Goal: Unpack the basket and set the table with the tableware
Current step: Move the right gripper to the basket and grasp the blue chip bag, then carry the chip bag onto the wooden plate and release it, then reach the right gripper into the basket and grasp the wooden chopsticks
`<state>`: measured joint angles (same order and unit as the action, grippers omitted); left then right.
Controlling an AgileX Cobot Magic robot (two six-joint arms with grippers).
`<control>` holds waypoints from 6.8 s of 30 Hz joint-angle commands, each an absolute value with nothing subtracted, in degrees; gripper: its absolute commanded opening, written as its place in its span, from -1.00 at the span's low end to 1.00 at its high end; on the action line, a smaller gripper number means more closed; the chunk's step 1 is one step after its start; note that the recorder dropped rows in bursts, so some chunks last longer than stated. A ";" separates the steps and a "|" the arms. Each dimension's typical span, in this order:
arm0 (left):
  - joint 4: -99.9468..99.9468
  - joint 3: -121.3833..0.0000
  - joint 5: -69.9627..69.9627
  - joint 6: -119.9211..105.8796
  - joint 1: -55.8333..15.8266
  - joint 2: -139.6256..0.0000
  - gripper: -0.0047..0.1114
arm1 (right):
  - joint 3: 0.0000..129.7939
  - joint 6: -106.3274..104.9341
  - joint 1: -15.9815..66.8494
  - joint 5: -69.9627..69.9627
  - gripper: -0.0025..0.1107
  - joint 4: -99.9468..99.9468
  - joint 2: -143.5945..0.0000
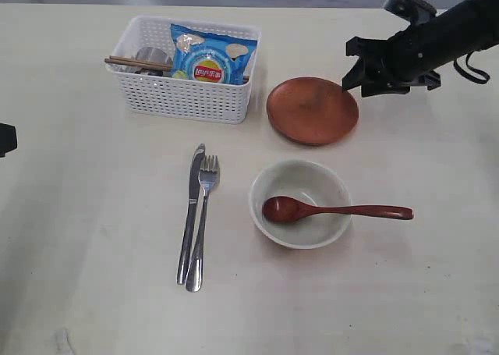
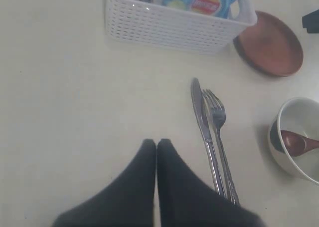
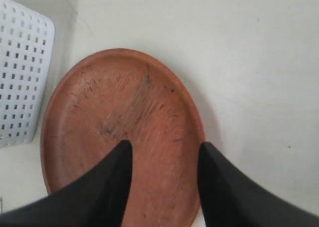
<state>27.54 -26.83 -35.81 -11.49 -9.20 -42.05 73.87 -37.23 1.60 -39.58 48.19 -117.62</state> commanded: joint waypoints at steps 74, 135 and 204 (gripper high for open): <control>29.26 -27.25 -34.64 -12.19 -9.26 -41.95 -0.92 | 103.29 -36.72 35.51 -39.46 -0.96 3.32 -120.70; 29.26 -27.12 -34.78 -13.17 -9.26 -41.95 -0.92 | 79.22 -19.25 15.57 -45.94 -0.06 10.19 -114.09; 31.89 -27.12 -36.55 -14.58 -9.26 -41.95 -0.92 | 123.10 -32.54 39.62 -65.16 -0.04 10.22 -134.87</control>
